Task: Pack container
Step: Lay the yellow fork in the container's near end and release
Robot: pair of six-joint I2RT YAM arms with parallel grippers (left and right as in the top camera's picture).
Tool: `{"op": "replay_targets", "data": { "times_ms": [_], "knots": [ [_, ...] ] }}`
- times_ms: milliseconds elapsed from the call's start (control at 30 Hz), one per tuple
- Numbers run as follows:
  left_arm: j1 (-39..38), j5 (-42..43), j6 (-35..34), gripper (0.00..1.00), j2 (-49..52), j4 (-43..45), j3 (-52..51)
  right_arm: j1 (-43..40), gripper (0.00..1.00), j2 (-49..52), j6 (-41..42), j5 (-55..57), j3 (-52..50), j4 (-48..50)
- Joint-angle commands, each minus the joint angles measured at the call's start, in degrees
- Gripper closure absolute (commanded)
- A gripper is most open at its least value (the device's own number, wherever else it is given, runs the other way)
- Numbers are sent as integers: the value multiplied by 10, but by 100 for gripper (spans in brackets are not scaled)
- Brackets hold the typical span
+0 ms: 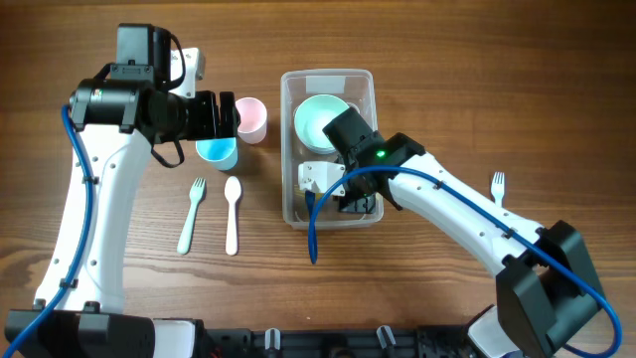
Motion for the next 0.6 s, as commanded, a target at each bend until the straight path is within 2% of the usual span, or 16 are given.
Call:
{"op": "replay_targets", "data": {
  "times_ms": [0, 33, 100, 133, 267, 333, 433, 500, 567],
  "knots": [
    [-2, 1, 11, 0, 1, 0, 9, 1, 76, 4, -7, 10, 7, 2],
    [-2, 1, 11, 0, 1, 0, 9, 1, 67, 4, -6, 10, 7, 7],
    [-2, 1, 11, 0, 1, 0, 9, 1, 56, 3, 30, 31, 9, 37],
    [-2, 1, 11, 0, 1, 0, 9, 1, 47, 3, 44, 43, 12, 44],
    [-2, 1, 11, 0, 1, 0, 9, 1, 45, -12, 100, 62, 45, 47],
    [-2, 1, 11, 0, 1, 0, 9, -2, 44, -37, 232, 64, 81, 45],
    [-2, 1, 11, 0, 1, 0, 9, -34, 28, -101, 487, 91, 120, 5],
    [-2, 1, 11, 0, 1, 0, 9, -75, 18, -138, 565, 92, 120, -40],
    [-2, 1, 11, 0, 1, 0, 9, -162, 18, -165, 659, 91, 120, -122]
  ]
}}
